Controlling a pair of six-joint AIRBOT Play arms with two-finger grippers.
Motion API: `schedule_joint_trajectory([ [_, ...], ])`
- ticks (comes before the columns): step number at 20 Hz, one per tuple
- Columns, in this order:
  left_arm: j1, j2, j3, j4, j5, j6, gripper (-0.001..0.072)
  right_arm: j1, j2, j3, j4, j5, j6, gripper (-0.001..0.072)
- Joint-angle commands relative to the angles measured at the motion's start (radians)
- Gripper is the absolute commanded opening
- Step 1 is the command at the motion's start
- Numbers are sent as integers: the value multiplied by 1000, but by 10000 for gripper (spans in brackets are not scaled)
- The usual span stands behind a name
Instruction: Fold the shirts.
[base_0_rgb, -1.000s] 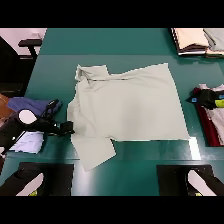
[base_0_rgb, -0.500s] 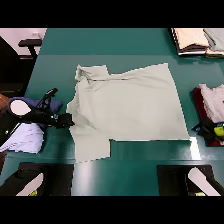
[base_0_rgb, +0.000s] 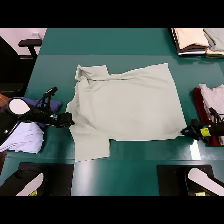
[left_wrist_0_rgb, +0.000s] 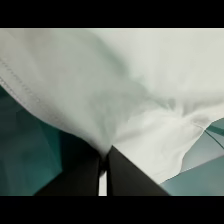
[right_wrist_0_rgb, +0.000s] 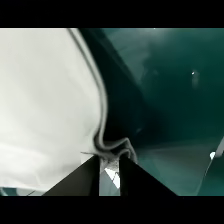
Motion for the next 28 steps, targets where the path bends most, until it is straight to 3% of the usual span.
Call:
schedule_joint_trajectory([
  [1, 0, 2, 8, -3, 1, -2, 27, 94, 21, 46, 3, -74, -1, 67],
  [2, 0, 6, 20, -2, 2, -3, 26, 117, 45, 61, -3, -77, -1, 12],
  [8, 0, 158, 270, 51, -25, -45, 26, 230, 259, 284, -2, -23, -1, 11],
  [16, 0, 244, 1017, 56, -16, -46, 26, 296, 449, 945, -4, -18, 1, 10],
  [20, 0, 244, 1298, 105, 54, -76, 25, 220, 394, 1302, -3, 87, 1, 10],
  [23, 0, 243, 1386, 229, 82, -127, 25, 155, 294, 1550, -3, 165, 29, 9],
  [26, 0, 198, 1375, 370, -9, -153, 25, 132, 216, 1628, 10, 209, 58, 8],
  [28, 0, 118, 1340, 388, -124, -150, 26, 133, 183, 1552, 56, 224, 63, 8],
])
